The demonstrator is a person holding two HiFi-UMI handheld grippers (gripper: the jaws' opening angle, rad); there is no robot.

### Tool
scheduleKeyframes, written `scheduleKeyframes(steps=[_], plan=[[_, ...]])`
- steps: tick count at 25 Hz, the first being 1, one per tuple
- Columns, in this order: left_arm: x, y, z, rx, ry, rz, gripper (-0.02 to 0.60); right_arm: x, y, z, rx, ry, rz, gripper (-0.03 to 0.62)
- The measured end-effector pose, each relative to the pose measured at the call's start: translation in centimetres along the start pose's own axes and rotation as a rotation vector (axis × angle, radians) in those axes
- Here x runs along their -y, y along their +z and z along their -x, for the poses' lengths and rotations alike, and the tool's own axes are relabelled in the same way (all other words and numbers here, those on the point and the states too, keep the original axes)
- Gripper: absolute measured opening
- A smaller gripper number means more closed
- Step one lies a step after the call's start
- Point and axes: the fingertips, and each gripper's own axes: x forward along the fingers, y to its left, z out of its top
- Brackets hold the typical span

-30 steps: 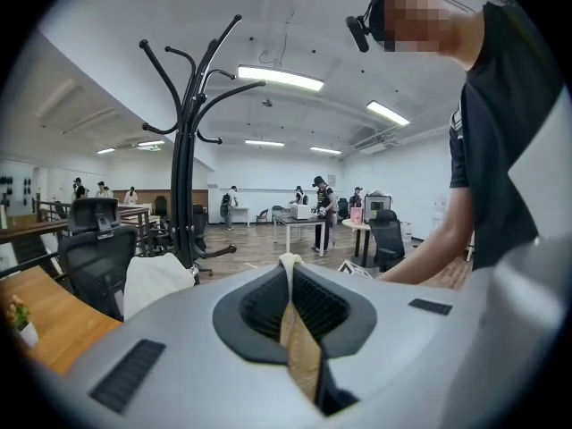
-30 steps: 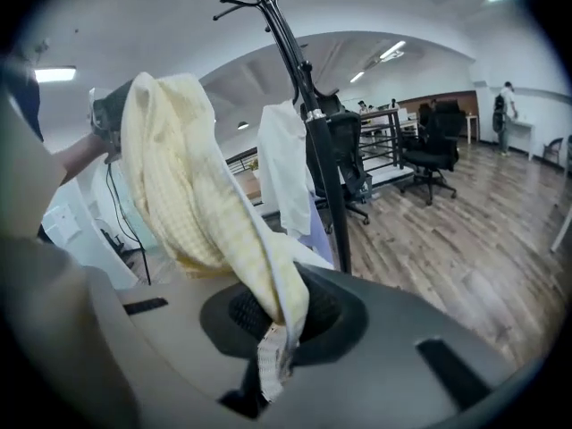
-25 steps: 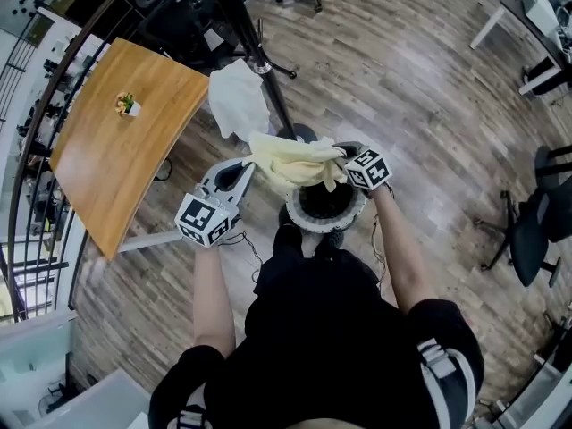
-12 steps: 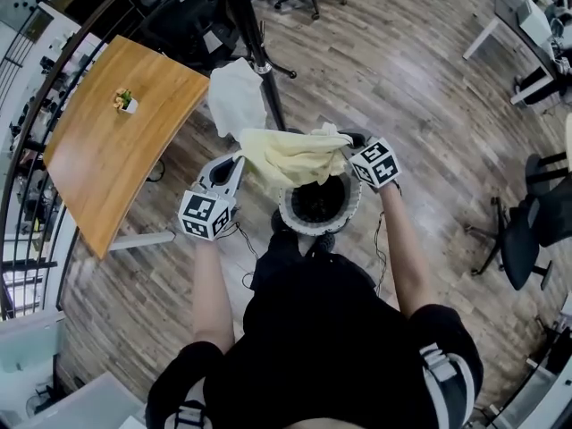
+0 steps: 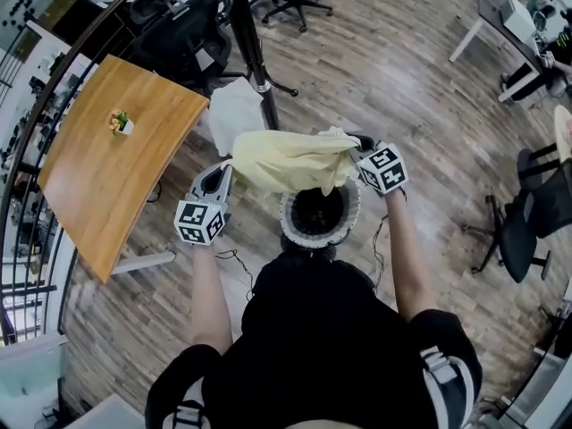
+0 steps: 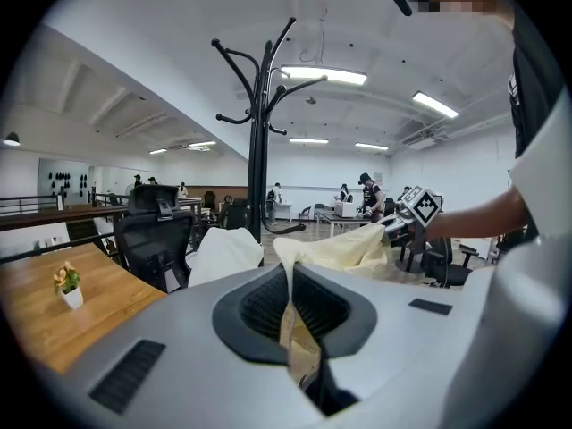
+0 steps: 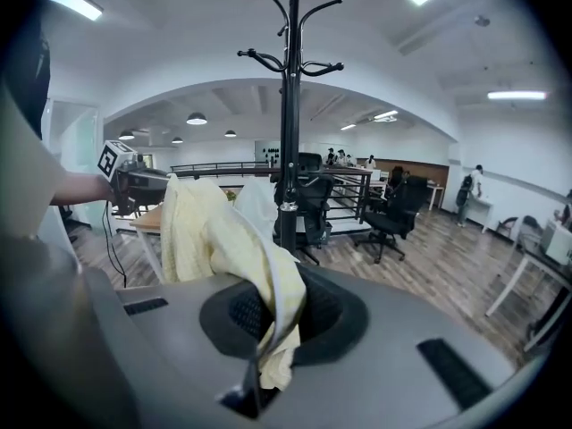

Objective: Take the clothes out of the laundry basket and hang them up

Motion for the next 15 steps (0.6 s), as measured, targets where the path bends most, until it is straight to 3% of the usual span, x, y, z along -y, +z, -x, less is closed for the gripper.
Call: scheduleKeyframes(steps=[6,15], plan=[[-2.4,-0.7,-2.1,-0.022,-0.01,-0.026,0.029,1.7,3.5,-0.5,0.057,-0.08,0.019,0.023],[-4.8,0.7,-4.4,0.029,0.006,-0.024,0.029,4.9,9.1,-1.8,0.101,-0.148,0.09,0.025]])
